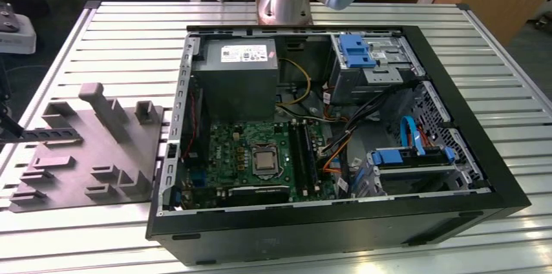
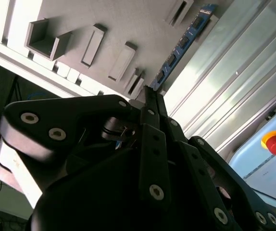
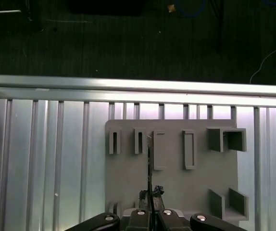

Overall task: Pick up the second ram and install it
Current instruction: 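Pick up the second ram and move it above second insertion slot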

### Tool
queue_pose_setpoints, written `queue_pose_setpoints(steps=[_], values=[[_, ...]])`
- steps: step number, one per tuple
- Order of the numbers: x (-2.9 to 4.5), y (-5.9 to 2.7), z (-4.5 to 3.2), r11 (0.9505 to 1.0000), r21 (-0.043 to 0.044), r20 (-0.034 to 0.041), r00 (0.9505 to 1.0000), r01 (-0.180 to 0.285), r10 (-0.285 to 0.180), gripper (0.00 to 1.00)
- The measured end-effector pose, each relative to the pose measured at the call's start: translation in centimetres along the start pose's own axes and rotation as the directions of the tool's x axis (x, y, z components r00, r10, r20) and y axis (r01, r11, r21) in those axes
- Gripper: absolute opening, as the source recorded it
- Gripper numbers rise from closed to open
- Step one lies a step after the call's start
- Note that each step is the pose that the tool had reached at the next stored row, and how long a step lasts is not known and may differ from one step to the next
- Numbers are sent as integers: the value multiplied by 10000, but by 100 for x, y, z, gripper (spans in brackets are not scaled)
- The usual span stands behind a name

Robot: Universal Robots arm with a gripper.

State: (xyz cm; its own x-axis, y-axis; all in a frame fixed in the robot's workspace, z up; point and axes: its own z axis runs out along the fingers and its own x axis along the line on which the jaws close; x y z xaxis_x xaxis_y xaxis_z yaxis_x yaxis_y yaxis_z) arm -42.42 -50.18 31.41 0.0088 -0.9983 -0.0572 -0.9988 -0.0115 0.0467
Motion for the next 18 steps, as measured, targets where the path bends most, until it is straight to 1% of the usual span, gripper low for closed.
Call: queue_pose_setpoints(steps=[7, 18], values=[[-9, 3, -123, 10000, 0, 0, 10000, 0, 0, 13], [-23, 9, -346, 10000, 0, 0, 10000, 0, 0, 13]])
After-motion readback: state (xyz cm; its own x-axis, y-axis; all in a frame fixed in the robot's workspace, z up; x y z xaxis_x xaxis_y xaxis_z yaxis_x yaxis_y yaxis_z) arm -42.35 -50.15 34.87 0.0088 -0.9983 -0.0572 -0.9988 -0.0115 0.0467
